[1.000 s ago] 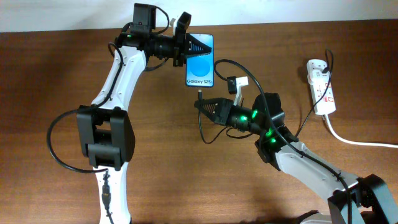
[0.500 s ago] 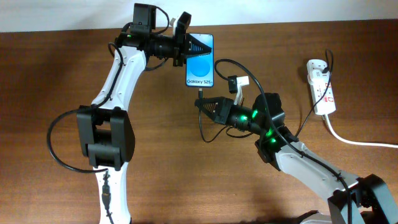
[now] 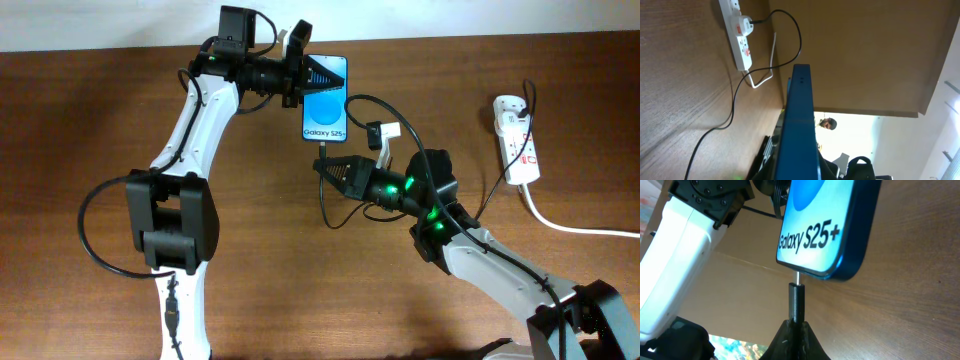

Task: Plug charger to phone and switch on socket
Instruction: 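Bring the cable plug up under the phone's bottom port, then push the cable plug upward into the phone's charging port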

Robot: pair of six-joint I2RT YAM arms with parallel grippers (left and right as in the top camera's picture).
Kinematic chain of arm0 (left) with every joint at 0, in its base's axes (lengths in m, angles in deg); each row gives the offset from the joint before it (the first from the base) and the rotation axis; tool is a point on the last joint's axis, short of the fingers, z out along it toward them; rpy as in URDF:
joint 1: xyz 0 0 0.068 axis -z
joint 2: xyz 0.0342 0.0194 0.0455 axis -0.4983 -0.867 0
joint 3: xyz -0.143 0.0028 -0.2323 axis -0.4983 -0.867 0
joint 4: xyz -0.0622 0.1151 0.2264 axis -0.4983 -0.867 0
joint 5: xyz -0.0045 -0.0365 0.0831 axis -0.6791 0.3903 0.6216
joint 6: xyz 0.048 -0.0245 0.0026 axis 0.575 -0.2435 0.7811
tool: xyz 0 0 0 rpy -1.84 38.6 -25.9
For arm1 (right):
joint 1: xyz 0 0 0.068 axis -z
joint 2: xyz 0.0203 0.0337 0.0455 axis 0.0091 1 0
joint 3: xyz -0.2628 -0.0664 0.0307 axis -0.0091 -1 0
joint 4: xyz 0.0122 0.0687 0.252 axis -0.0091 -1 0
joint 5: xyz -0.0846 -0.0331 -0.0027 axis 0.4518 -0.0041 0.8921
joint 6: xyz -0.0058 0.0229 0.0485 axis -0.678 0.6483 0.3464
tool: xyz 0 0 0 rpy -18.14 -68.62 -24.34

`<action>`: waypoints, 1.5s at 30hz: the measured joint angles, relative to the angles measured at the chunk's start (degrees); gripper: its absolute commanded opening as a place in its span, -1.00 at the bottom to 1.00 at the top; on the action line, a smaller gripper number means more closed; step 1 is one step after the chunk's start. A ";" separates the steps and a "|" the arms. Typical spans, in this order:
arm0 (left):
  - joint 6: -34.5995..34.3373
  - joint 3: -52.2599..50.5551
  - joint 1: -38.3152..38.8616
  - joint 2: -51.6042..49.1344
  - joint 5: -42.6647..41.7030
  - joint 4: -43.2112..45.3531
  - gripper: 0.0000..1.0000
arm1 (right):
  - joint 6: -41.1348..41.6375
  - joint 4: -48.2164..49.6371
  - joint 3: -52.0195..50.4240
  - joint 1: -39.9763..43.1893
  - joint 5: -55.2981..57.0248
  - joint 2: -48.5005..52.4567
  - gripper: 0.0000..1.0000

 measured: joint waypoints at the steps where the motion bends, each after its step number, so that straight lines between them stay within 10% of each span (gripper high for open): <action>1: 0.17 0.00 0.00 0.00 0.11 0.00 -1.00 | 0.00 0.00 0.00 0.00 0.02 0.00 -0.92; 45: 0.98 0.00 -1.03 0.00 0.20 -0.02 -1.00 | 2.89 0.04 0.00 0.35 -1.55 0.00 -0.92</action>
